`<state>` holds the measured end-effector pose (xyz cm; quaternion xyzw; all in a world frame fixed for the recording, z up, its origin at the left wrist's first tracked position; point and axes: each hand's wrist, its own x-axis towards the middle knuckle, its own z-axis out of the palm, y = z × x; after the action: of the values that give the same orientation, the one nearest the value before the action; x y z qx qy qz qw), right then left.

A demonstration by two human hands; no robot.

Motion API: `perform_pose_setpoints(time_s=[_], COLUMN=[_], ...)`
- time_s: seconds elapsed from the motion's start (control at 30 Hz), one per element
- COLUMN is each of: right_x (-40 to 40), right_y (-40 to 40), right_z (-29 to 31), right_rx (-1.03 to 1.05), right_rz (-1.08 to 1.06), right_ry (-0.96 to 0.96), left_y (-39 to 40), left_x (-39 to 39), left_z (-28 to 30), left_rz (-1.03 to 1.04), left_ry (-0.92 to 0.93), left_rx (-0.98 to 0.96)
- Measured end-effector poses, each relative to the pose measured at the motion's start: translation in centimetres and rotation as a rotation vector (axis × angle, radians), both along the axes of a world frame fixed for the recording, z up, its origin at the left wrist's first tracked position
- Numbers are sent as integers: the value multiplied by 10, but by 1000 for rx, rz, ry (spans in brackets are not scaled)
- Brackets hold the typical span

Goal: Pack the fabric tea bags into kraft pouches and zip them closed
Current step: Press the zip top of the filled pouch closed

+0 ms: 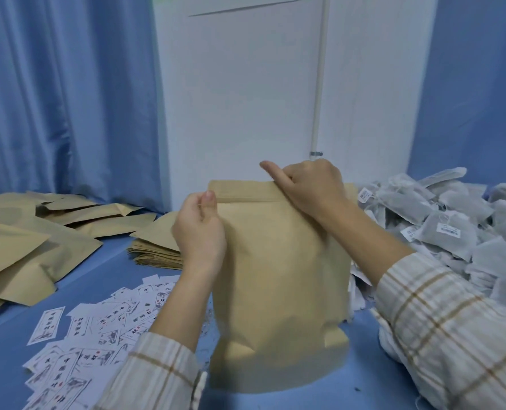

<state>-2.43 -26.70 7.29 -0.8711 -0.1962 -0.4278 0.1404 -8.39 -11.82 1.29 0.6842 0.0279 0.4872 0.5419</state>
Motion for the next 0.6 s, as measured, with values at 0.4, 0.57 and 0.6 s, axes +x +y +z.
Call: perform_pose_setpoints(time_s=[0.4, 0.57, 0.6], right_x=[10, 19, 21], right_y=[-36, -43, -44], right_z=[-7, -12, -13], right_rx=[170, 345, 404], right_rz=[3, -28, -34], right_ry=[135, 102, 89], left_y=[22, 27, 30], left_x=[6, 8, 5], left_z=[-4, -7, -13], left_rz=[36, -309, -421], left_ry=[34, 242, 364], left_rx=[17, -139, -111])
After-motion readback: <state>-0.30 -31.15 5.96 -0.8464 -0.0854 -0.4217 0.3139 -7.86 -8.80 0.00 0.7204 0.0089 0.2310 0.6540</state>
